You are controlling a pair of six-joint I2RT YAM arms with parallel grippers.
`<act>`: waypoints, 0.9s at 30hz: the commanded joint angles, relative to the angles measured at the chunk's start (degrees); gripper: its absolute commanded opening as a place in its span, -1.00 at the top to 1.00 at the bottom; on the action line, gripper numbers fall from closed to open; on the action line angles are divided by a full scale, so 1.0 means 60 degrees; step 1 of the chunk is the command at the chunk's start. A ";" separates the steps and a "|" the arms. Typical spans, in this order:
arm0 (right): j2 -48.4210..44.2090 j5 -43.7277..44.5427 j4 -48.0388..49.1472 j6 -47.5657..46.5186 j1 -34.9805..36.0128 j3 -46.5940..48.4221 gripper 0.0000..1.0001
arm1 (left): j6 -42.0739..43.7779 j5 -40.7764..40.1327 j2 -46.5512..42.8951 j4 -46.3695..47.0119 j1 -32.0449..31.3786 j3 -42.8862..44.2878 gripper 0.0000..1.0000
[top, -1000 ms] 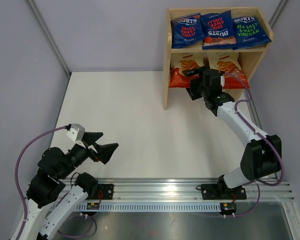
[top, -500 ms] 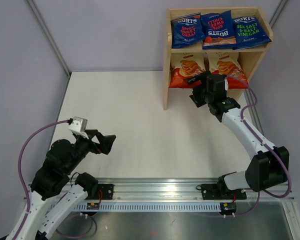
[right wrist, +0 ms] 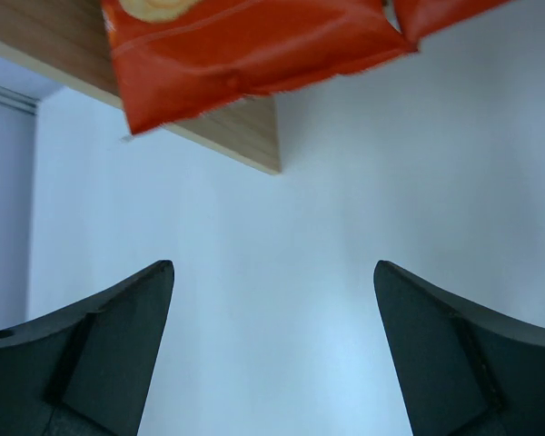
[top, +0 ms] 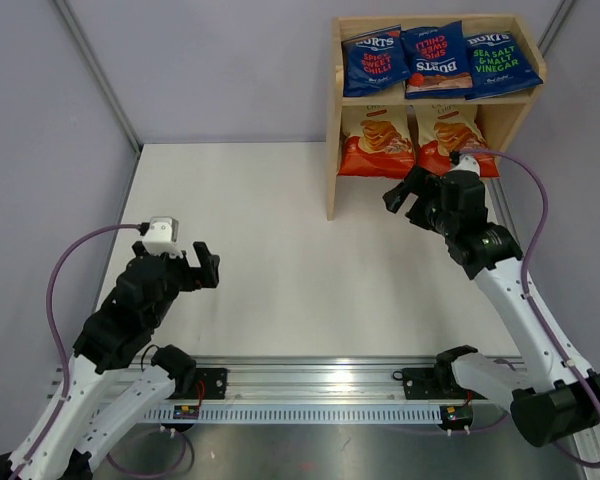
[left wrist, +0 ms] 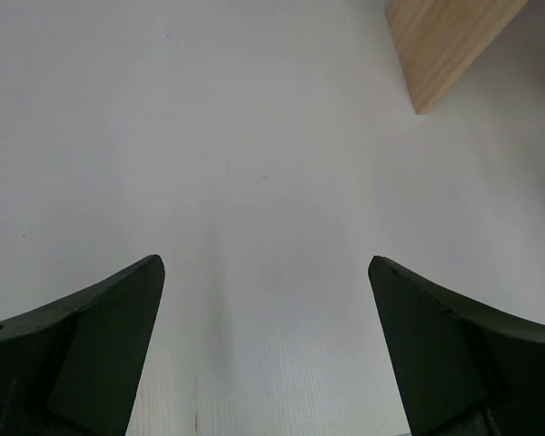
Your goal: Place and organize the chips bags onto the shelf
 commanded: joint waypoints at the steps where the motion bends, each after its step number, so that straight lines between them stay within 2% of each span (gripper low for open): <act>1: -0.1104 0.1134 -0.1696 -0.2534 0.0068 -0.0394 -0.99 | 0.0249 -0.1062 0.0460 0.0122 0.0048 0.0421 -0.98; 4: -0.2130 0.1399 -0.2209 -0.3267 0.0054 -0.0629 -0.99 | 0.0440 -0.1222 0.0593 0.0137 0.0062 0.0304 -0.98; 6: -0.2744 0.1385 -0.2518 -0.3298 0.0068 -0.0498 -0.99 | 0.0237 -0.1851 0.0608 0.0065 0.0077 0.0143 -0.98; 10: -0.3420 0.1443 -0.3600 -0.3313 0.0068 -0.0029 -0.99 | 0.0308 -0.2234 0.0097 0.0268 0.0135 -0.0472 -0.98; 14: -0.4254 0.1545 -0.4261 -0.3590 0.0068 -0.0013 -0.99 | 0.0513 -0.1971 -0.0314 0.0401 0.0165 -0.0649 -0.98; 20: -0.5528 0.2160 -0.4409 -0.4074 0.0068 -0.0424 -0.99 | 0.0718 -0.1108 -0.0827 0.0650 0.0209 -0.0795 -0.98; 27: -0.6000 0.2161 -0.4307 -0.4265 0.0068 -0.0468 -0.99 | 0.0791 -0.0521 -0.1282 0.0825 0.0238 -0.0869 -0.98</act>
